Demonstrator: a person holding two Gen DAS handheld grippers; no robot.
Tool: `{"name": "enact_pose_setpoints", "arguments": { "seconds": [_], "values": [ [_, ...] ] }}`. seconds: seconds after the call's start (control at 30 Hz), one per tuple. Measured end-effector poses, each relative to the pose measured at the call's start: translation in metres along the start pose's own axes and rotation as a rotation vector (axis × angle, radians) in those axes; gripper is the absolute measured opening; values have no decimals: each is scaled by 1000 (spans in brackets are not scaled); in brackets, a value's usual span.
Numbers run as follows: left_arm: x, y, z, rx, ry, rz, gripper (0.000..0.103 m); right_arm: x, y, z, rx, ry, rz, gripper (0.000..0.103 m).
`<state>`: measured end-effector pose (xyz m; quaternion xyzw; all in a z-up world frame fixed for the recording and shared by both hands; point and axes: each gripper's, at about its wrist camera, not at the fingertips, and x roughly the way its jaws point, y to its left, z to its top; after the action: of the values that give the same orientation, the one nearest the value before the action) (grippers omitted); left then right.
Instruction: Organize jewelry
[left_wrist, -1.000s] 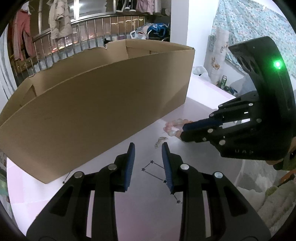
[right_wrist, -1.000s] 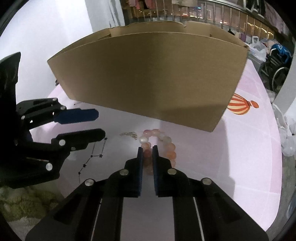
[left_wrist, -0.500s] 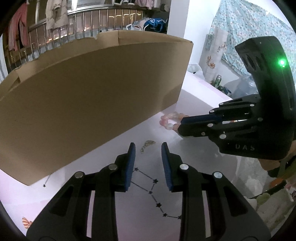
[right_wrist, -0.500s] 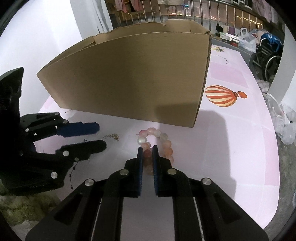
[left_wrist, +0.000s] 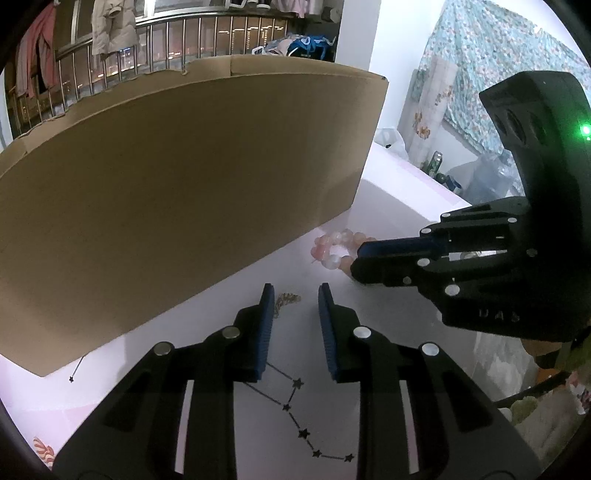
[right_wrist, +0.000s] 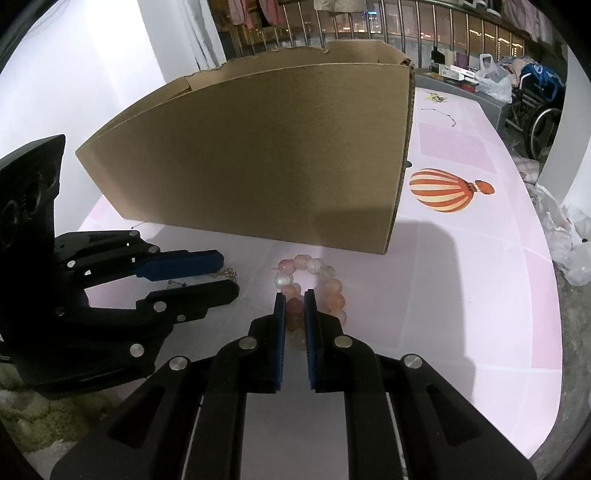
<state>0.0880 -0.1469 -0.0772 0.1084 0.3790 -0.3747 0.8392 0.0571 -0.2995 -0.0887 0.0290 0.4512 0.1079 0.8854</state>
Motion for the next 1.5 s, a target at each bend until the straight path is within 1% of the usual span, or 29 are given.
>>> {"name": "enact_pose_setpoints", "arguments": {
  "seconds": [0.07, 0.17, 0.23, 0.4, 0.5, 0.57, 0.63, 0.73, 0.87, 1.07, 1.17, 1.37, 1.43, 1.5],
  "values": [
    [0, 0, -1, -3, -5, 1, 21, 0, 0, 0, 1, 0, 0, 10],
    [0, 3, -4, -6, -12, 13, 16, 0, 0, 0, 0, 0, 0, 10],
    [1, 2, -5, 6, -14, 34, 11, 0, 0, 0, -1, 0, -1, 10],
    [1, -4, -6, 64, -4, 71, 10, 0, 0, 3, -1, -2, -1, 10],
    [-1, -6, -5, 68, 0, 78, 10, 1, 0, 5, -1, -4, -5, 10],
    [-1, -8, -4, 71, 1, 88, 8, 1, 0, 5, -1, -4, -6, 10],
    [0, -12, 0, 71, 2, 98, 1, 2, 0, 6, 1, -5, -7, 10],
    [-2, -10, 2, 59, 6, 86, 1, 2, 0, 6, 1, -6, -10, 10],
    [-4, -9, 2, 57, 7, 88, 1, 2, 1, 4, 3, -8, -11, 10],
    [-8, 2, 1, -4, 12, 73, 0, 1, 1, 4, 9, -4, -8, 10],
    [-11, 9, -2, -29, 13, 82, 0, 1, 2, 4, -2, 10, 7, 10],
    [-18, 21, -4, -70, 13, 108, 0, 1, 5, 7, -15, 17, 5, 12],
    [-19, 21, -4, -70, 18, 114, 0, 2, 5, 9, -14, 22, 6, 14],
    [-20, 20, -3, -60, 24, 126, 0, 3, 6, 10, -17, 23, 6, 19]
  ]
}}
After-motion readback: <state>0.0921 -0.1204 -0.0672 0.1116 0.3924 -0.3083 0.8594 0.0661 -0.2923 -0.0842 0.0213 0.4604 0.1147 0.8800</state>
